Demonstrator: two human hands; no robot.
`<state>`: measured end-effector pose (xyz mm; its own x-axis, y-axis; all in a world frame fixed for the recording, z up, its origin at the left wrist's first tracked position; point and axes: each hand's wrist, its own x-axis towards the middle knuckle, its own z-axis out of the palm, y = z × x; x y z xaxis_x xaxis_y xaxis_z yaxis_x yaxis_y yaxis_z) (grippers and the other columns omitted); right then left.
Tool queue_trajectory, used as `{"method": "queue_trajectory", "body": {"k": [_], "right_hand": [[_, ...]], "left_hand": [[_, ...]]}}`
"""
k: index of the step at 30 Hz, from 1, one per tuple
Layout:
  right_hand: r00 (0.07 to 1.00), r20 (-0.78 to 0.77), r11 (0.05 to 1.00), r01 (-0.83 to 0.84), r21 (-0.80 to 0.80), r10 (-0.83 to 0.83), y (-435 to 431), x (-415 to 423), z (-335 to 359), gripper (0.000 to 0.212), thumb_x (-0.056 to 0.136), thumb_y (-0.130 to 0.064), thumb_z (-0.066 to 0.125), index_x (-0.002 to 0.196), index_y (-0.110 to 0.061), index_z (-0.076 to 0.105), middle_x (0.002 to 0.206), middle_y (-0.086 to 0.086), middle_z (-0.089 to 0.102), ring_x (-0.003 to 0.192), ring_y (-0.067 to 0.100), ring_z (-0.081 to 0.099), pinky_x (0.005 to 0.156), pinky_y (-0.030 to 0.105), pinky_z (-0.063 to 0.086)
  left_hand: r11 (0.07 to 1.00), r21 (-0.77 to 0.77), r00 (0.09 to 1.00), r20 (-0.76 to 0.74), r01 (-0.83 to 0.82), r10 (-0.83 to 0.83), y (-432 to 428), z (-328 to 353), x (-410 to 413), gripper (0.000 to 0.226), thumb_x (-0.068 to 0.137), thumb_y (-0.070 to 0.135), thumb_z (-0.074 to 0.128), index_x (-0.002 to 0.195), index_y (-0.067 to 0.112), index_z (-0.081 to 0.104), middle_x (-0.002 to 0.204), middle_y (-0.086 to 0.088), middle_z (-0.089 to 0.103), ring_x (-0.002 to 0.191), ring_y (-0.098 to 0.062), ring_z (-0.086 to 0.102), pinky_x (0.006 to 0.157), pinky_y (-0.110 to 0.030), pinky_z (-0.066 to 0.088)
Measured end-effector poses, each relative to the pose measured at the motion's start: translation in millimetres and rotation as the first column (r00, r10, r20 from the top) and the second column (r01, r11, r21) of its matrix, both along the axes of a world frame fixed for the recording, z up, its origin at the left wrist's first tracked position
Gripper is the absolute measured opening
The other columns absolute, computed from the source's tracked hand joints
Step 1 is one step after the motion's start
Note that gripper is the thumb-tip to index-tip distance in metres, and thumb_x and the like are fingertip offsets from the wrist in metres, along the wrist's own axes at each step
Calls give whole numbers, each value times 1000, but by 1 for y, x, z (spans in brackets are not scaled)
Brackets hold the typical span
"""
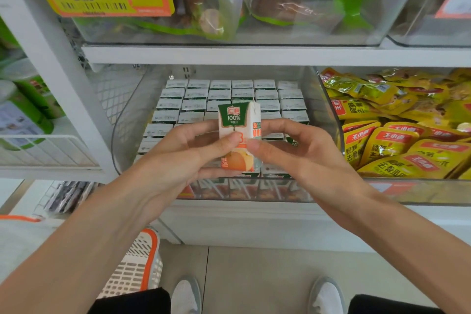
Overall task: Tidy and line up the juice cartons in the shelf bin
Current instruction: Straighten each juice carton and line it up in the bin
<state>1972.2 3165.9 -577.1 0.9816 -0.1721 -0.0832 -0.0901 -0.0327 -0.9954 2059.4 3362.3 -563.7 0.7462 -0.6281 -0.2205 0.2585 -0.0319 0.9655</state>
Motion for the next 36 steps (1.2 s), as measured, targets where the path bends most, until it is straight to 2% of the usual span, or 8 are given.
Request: {"method": "queue_trajectory", "body": {"k": [5, 11, 15, 20, 23, 27, 33, 36], "right_hand": [[999, -10, 999, 42, -19, -42, 1, 1, 0, 30, 97, -20, 74, 128, -20, 75, 123, 4, 77, 117, 14, 72, 113, 37, 51], [999, 14, 999, 44, -9, -43, 0, 1, 0, 31, 98, -19, 74, 128, -22, 75, 119, 0, 79, 112, 9, 74, 108, 27, 54], [995, 31, 995, 98, 19, -99, -2, 3, -2, 31, 93, -19, 79, 124, -24, 74, 110, 0, 81, 107, 13, 76, 102, 32, 57], [995, 24, 992, 96, 87, -98, -3, 4, -4, 23, 95, -13, 76, 117, -16, 71, 110, 2, 81, 108, 21, 77, 105, 39, 55], [999, 8, 998, 34, 55, -35, -1, 4, -3, 34, 91, -24, 81, 122, -18, 69, 118, -3, 79, 112, 16, 75, 104, 37, 53], [1000, 8, 998, 0, -57, 0, 2, 3, -4, 47, 81, -37, 87, 125, -25, 72, 121, -7, 76, 117, 11, 71, 103, 39, 57], [999, 15, 999, -39, 1, 39, -4, 4, -2, 43, 89, -24, 81, 132, -23, 71, 118, -3, 79, 112, 9, 75, 96, 17, 56], [1000, 15, 998, -20, 56, 19, -4, 4, -3, 44, 87, -21, 82, 129, -22, 69, 114, 1, 81, 106, 15, 77, 90, 15, 57]], "left_hand": [[999, -24, 998, -43, -45, 44, 2, -1, 3, 23, 99, 19, 67, 121, 22, 71, 114, -7, 80, 105, -25, 78, 76, -31, 64], [997, -45, 997, -50, -56, 54, 2, -2, 3, 25, 98, 20, 68, 124, 20, 71, 116, -8, 79, 106, -26, 77, 78, -33, 65], [996, -54, 995, -73, -65, 61, 0, -2, 3, 27, 101, 19, 65, 127, 16, 69, 116, -10, 79, 107, -27, 77, 78, -35, 65], [997, -43, 996, -58, -69, 67, 1, -2, 4, 29, 95, 10, 67, 124, 15, 69, 117, -11, 78, 107, -27, 77, 77, -36, 66], [998, -43, 998, -34, -51, 50, 1, -3, 4, 40, 86, 15, 74, 125, 17, 69, 120, -5, 77, 105, -25, 78, 77, -33, 65], [997, -20, 997, 35, 71, -70, 0, -5, 0, 40, 95, 16, 70, 134, 24, 66, 128, 4, 74, 115, -18, 73, 85, -30, 63], [997, -44, 998, 12, 69, -68, -1, -1, 2, 35, 98, 23, 68, 133, 22, 66, 123, 0, 77, 113, -20, 75, 82, -32, 64], [998, -41, 999, 5, 47, -47, 0, -1, 2, 33, 97, 21, 69, 130, 22, 67, 120, -1, 78, 109, -21, 76, 79, -30, 64]]}}
